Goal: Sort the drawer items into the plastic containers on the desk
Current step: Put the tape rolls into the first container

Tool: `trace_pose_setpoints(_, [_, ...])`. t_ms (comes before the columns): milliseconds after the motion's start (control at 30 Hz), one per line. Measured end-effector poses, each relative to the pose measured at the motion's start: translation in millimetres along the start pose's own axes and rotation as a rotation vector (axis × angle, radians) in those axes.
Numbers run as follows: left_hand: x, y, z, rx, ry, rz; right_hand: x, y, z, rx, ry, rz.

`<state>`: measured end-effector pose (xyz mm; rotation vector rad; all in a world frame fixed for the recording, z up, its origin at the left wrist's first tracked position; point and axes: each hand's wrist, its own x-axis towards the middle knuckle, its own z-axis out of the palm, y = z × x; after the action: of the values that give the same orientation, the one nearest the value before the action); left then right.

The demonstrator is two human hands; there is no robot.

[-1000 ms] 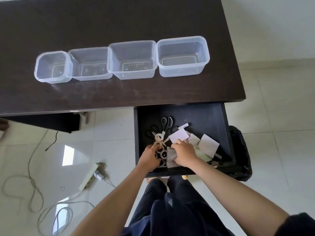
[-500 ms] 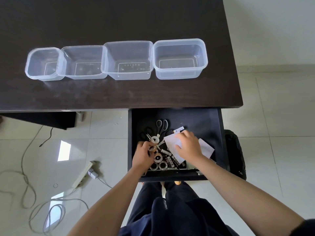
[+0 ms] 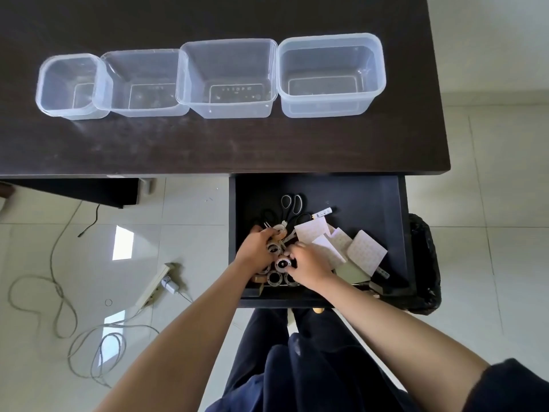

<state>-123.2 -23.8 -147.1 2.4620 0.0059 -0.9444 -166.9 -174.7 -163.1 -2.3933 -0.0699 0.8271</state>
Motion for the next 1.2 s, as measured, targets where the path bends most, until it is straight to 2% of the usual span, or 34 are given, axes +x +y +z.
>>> trace_pose_setpoints(300, [1, 1, -1, -0.133, 0.029, -0.028, 1, 0, 6, 0.053, 0.072, 0.036])
trace_pose_setpoints(500, [-2, 3, -2, -0.121, -0.018, -0.011, 0, 0, 6, 0.017, 0.056, 0.074])
trace_pose_setpoints(667, [-5, 4, -4, -0.069, -0.052, 0.001, 1, 0, 6, 0.089, 0.057, 0.138])
trace_pose_setpoints(967, [-19, 8, -3, -0.054, 0.081, -0.062, 2, -5, 5, 0.085, 0.065, 0.179])
trace_pose_setpoints(1200, [-31, 14, -7, 0.079, 0.174, -0.042, 3, -12, 3, 0.083, 0.048, 0.209])
